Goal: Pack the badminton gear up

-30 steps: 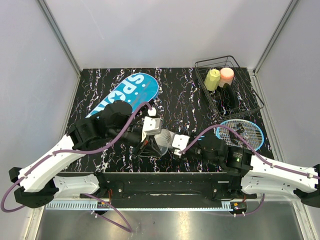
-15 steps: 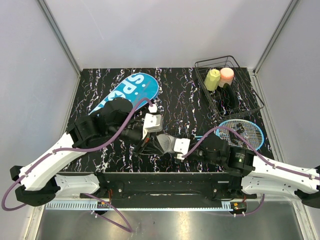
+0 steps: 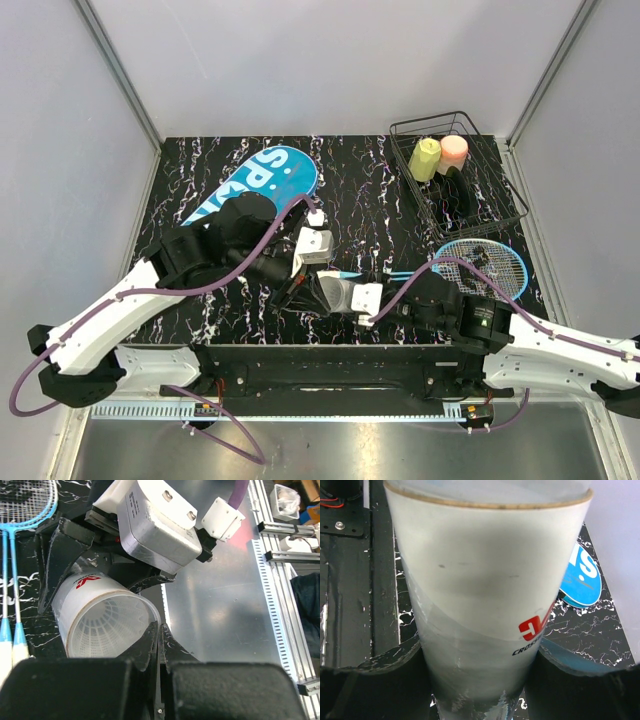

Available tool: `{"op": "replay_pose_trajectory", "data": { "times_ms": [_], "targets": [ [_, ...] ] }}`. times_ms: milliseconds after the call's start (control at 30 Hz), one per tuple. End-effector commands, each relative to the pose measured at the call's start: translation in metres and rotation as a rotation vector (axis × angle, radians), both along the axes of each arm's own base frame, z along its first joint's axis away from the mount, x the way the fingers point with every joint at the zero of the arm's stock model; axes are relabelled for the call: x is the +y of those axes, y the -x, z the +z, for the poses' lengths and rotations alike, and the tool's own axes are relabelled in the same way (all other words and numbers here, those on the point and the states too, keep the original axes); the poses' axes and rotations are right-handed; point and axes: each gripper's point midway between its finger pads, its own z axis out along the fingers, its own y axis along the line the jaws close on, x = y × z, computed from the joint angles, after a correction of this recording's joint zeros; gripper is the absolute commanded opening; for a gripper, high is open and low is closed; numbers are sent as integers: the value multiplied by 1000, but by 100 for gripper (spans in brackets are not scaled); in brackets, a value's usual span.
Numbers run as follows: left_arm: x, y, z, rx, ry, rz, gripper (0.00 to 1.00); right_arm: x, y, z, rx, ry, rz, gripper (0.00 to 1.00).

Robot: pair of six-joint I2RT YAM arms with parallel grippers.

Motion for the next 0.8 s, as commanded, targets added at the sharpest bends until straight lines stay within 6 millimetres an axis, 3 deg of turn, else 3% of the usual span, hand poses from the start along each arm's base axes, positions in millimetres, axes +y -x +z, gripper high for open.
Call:
{"op": "replay_pose_trajectory", "data": {
  "times_ms": [0, 167, 333, 767],
  "targets": [
    [-6, 5, 0, 22, 2, -60, 0, 10, 12, 52, -48, -177, 83, 34],
    [-7, 1, 1, 16, -3, -39, 0, 15, 17, 50, -34, -174, 113, 34],
    [-8, -1, 2, 14, 3, -24, 0, 16, 21, 61, -38, -227, 136, 34],
    [-12, -1, -2, 38, -1, -29, 18, 25, 37, 76, -19, -282, 229, 34]
  ]
}}
